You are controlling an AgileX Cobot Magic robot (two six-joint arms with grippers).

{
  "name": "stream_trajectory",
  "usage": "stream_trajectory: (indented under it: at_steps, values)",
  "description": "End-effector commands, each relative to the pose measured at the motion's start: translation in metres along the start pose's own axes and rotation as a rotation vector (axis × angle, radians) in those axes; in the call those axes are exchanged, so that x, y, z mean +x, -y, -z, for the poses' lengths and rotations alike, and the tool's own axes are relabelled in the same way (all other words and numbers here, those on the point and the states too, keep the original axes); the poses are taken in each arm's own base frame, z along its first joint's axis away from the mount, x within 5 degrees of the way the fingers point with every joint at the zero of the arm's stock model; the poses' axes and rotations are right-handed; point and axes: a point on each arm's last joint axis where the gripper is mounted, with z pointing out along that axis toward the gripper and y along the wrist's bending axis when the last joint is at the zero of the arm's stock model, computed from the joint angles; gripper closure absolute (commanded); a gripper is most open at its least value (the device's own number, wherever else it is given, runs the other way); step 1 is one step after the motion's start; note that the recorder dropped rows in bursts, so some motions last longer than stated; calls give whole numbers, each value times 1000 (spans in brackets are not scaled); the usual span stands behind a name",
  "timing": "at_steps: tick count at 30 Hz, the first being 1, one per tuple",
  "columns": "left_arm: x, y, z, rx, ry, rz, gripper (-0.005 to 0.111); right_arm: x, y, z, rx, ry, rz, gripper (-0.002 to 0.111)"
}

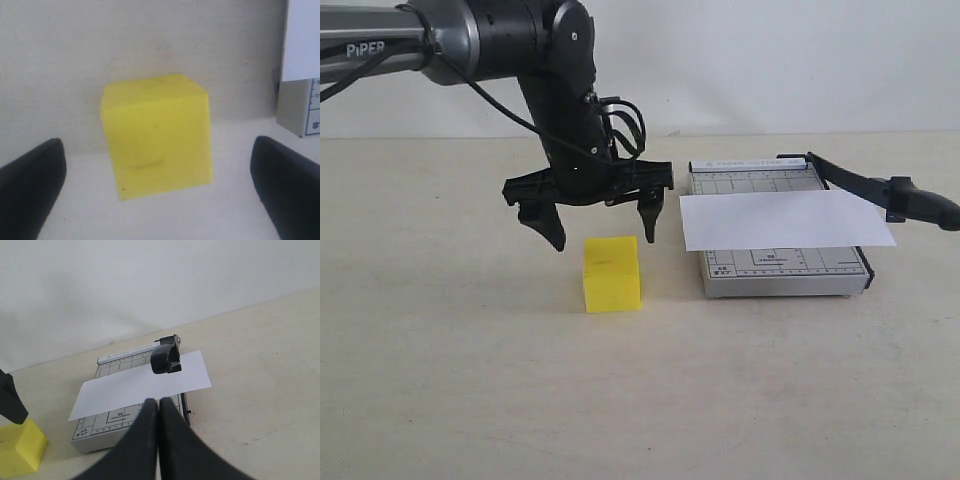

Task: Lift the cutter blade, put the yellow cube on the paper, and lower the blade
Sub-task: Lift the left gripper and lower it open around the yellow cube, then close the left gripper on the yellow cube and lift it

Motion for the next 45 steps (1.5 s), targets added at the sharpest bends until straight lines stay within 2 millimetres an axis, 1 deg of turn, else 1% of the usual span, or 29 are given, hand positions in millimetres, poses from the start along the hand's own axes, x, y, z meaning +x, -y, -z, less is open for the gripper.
stream_trajectory:
  at_steps: [1,7,15,19,22,27,28,29,31,32,33,34,35,36,39,40,41,45]
  values:
    - [1,1,-2,-4,-8,-11,12,-1,0,0,-1,13,-1,108]
    - [0,0,-13,-17,-26,-7,13,-1,0,0,-1,13,-1,108]
    - [-4,-2,-15,-34,17,-24,13,-1,0,0,-1,13,-1,108]
    - [-5,-2,-19,-35,16,-23,13,-1,0,0,-1,13,-1,108]
    - [-4,-1,-30,-24,-18,-8,13,-1,0,0,-1,13,-1,108]
    - [-1,2,-42,-36,-43,-17,13,-1,0,0,-1,13,-1,108]
    - [-1,2,-42,-39,-40,-19,13,-1,0,0,-1,13,-1,108]
    - [-1,1,-42,-44,-38,-22,15,-1,0,0,-1,13,-1,108]
    - [-1,1,-42,-47,-36,-24,32,-1,0,0,-1,13,-1,108]
    - [-1,1,-42,-48,-37,-24,48,-1,0,0,-1,13,-1,108]
    - [-1,1,-41,-47,-36,-24,62,-1,0,0,-1,13,-1,108]
    - [-1,1,-39,-43,-40,-21,80,-1,0,0,-1,13,-1,108]
    - [-1,2,-37,-40,-36,-22,95,-1,0,0,-1,13,-1,108]
    - [-1,3,-34,-35,-35,-20,103,-1,0,0,-1,13,-1,108]
    - [-5,7,-19,-7,3,-34,102,-1,0,0,-1,13,-1,108]
    - [-8,10,-9,10,34,-54,102,-1,0,0,-1,13,-1,108]
    - [-11,14,0,34,60,-77,102,-1,0,0,-1,13,-1,108]
    - [-21,33,26,171,153,-144,102,-1,0,0,-1,13,-1,108]
